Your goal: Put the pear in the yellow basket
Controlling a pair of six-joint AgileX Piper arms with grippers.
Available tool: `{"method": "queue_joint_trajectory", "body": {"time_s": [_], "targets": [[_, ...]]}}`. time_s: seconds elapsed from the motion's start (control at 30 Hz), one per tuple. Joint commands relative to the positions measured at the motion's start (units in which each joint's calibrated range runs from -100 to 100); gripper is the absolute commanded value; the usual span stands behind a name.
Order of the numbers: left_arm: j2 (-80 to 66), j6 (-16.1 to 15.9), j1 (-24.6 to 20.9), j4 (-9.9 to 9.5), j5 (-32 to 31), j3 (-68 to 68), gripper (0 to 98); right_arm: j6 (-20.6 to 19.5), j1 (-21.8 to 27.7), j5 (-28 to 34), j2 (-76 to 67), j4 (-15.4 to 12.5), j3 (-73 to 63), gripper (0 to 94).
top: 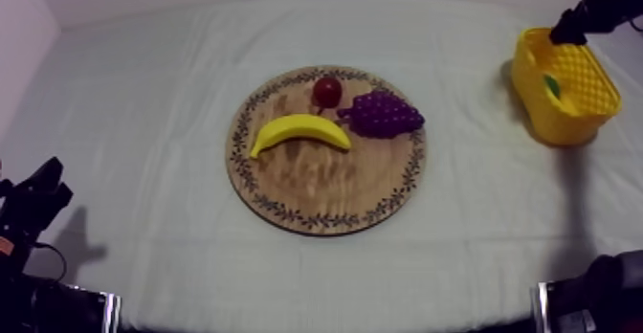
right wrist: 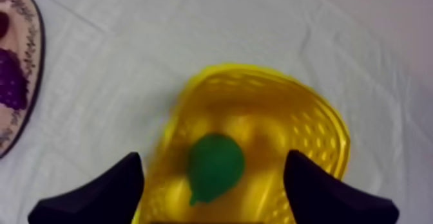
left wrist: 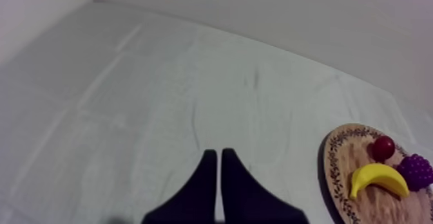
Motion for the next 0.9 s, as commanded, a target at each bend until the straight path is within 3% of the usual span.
{"method": "queue_joint_trajectory", "body": {"time_s": [0.0,0.13,0.5,0.67,0.87], "targets": [[-0.02,0.00,0.00,-0.01,0.01,-0.05,0.1,-0.51,-0.51,-1.84,-6.70,-0.58,4.23,58.3],[-0.02,0.00,0.00,-0.01,0.01,-0.05,0.1,-2.03,-1.45,-6.85,-14.77,-1.80,11.33,48.6],[-0.02,0.00,0.00,-0.01,0.01,-0.05,0.1,-5.37,-6.07,-23.66,-36.81,-3.74,37.31,11.2],[-0.02,0.00,0.00,-0.01,0.01,-0.05,0.1,-3.73,-7.21,-30.90,-47.23,-6.32,49.90,2.9],[-0.02,0.00,0.00,-0.01,0.01,-0.05,0.1,-2.24,-7.33,-35.05,-58.49,-8.22,61.85,0.7]]}}
